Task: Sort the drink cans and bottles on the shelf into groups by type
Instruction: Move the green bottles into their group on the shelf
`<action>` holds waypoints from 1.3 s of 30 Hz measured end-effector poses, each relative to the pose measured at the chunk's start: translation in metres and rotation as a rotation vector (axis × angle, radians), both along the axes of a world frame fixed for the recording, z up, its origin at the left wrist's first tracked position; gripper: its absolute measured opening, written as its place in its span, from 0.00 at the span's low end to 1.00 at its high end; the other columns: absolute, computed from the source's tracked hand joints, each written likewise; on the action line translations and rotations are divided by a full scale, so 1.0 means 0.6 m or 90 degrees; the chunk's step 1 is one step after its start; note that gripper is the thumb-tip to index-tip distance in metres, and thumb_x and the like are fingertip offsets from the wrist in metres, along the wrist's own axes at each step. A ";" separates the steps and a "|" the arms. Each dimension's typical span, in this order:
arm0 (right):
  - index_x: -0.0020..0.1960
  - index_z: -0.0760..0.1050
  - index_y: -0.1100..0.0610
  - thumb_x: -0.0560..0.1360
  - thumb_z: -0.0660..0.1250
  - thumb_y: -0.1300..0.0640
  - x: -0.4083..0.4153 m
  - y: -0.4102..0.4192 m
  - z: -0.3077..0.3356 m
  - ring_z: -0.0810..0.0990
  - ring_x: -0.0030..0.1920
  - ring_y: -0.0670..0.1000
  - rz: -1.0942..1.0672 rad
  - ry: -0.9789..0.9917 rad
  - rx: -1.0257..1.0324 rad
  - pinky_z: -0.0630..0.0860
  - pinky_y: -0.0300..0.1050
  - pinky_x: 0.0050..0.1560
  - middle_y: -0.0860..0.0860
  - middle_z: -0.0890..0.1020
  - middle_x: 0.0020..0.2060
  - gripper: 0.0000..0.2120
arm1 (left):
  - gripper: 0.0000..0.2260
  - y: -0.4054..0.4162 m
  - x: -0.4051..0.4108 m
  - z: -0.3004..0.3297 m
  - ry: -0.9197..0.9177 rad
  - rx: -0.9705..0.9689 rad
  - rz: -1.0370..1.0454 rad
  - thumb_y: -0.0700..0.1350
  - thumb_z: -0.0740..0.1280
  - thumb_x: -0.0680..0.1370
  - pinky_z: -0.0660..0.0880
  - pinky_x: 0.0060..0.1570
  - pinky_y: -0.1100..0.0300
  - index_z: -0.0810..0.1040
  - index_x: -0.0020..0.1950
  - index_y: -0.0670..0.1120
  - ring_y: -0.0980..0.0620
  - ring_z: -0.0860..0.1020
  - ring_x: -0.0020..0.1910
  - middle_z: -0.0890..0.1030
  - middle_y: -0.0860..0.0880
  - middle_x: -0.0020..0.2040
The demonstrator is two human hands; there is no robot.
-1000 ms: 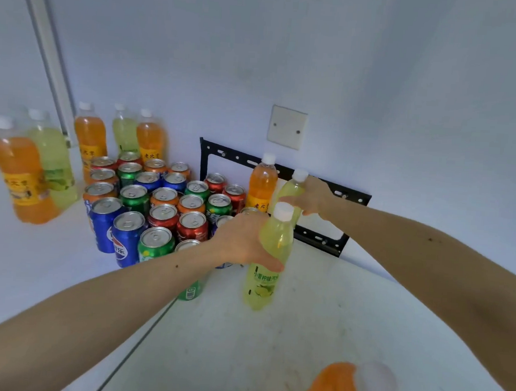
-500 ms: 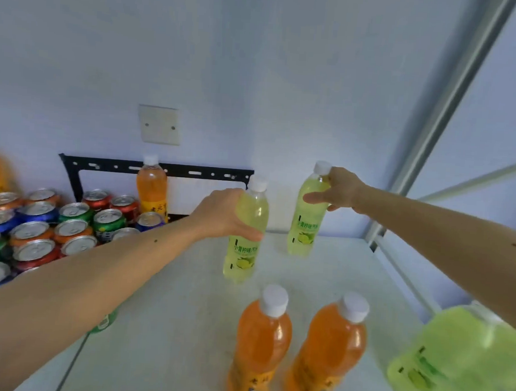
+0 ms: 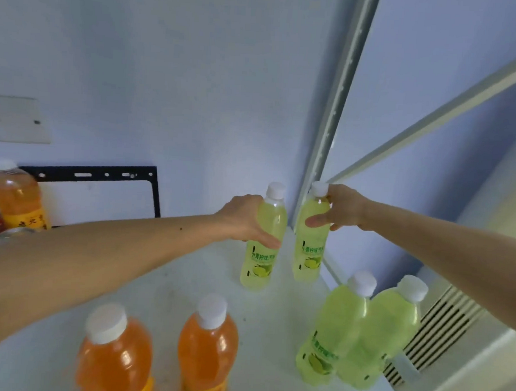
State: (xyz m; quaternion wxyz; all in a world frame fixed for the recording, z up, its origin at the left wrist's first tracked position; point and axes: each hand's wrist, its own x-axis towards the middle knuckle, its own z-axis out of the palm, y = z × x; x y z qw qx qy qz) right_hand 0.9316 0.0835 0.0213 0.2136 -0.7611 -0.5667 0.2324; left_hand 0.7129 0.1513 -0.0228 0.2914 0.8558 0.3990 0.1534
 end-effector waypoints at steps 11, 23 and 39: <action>0.52 0.77 0.49 0.56 0.82 0.51 0.038 -0.024 -0.046 0.84 0.50 0.55 -0.016 0.041 -0.112 0.82 0.54 0.49 0.48 0.81 0.53 0.26 | 0.32 -0.024 0.096 -0.056 0.041 -0.050 -0.113 0.54 0.82 0.61 0.77 0.48 0.63 0.75 0.61 0.53 0.57 0.77 0.52 0.80 0.57 0.54; 0.54 0.75 0.55 0.49 0.83 0.49 0.025 -0.032 -0.023 0.79 0.53 0.58 -0.068 -0.149 -0.142 0.79 0.56 0.55 0.55 0.79 0.53 0.36 | 0.41 -0.014 0.082 -0.049 0.155 -0.028 -0.175 0.58 0.81 0.58 0.73 0.61 0.54 0.69 0.68 0.56 0.54 0.74 0.61 0.77 0.58 0.61; 0.68 0.69 0.53 0.65 0.77 0.61 -0.152 0.030 0.147 0.77 0.59 0.54 0.221 -0.511 -0.138 0.75 0.50 0.60 0.50 0.74 0.63 0.34 | 0.27 0.001 -0.125 0.082 0.379 0.164 -0.056 0.59 0.73 0.71 0.74 0.56 0.52 0.71 0.65 0.51 0.52 0.74 0.59 0.76 0.54 0.61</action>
